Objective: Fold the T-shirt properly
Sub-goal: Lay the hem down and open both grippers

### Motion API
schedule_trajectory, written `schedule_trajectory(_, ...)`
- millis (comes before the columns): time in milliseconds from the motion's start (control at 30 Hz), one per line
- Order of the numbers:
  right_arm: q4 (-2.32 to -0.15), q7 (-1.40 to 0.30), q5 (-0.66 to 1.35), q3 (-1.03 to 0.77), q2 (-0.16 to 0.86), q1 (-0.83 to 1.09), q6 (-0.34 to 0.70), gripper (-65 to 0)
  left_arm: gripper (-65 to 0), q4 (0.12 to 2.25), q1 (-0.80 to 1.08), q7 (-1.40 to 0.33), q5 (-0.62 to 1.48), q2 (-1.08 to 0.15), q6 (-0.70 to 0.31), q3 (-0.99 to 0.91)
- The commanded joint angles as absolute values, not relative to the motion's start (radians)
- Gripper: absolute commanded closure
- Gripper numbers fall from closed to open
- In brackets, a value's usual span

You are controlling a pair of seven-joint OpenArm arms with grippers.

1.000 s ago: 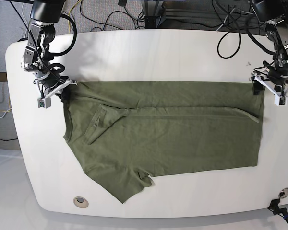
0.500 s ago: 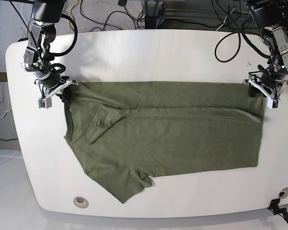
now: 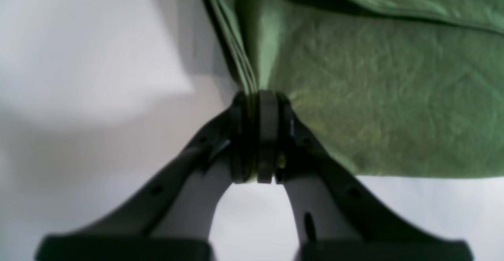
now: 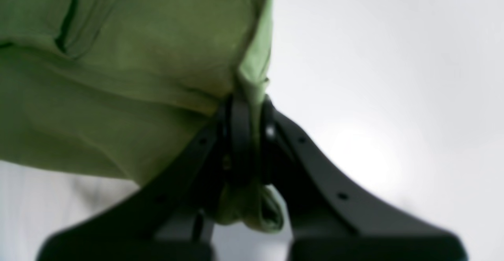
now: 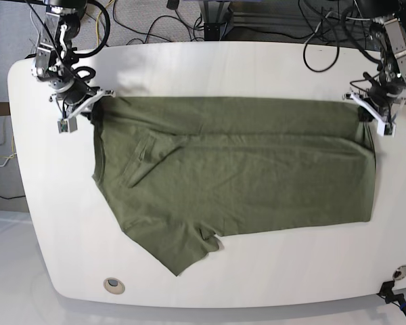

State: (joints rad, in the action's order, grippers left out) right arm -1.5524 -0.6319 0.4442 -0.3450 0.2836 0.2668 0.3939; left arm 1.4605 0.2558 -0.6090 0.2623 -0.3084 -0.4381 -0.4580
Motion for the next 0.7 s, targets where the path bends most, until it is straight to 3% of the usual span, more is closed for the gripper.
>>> schedule_trajectory(0,-1.595,-0.674,0.423,-0.349,0.298,0.337,0.390,0.0,0.0,1.514,0.331,-0.654,0.237,-0.320,-0.437,-0.461)
schedule_trajectory(300,-1.807,-0.700,0.417,-0.423,0.294,0.604,0.390,0.0,0.0,1.681,0.604,-0.654,0.240,-0.315,-0.438,-0.504)
schedule_trajectory(533,-1.827,-0.700,0.417,-0.423,0.291,0.634,0.390,0.0,-1.0,1.709,0.654,-0.654,0.240,-0.317,-0.438,-0.504)
schedule_trajectory(600,-1.827,-0.700,0.417,-0.423,0.291,0.634,0.390,0.0,-3.8,1.709,0.659,-0.654,0.240,-0.318,-0.438,-0.504)
schedule_trajectory(667,-1.827,-0.702,0.417,-0.423,0.291,0.633,0.387,0.0,-10.6,1.709,0.659,-0.654,0.240,-0.320,-0.438,-0.504)
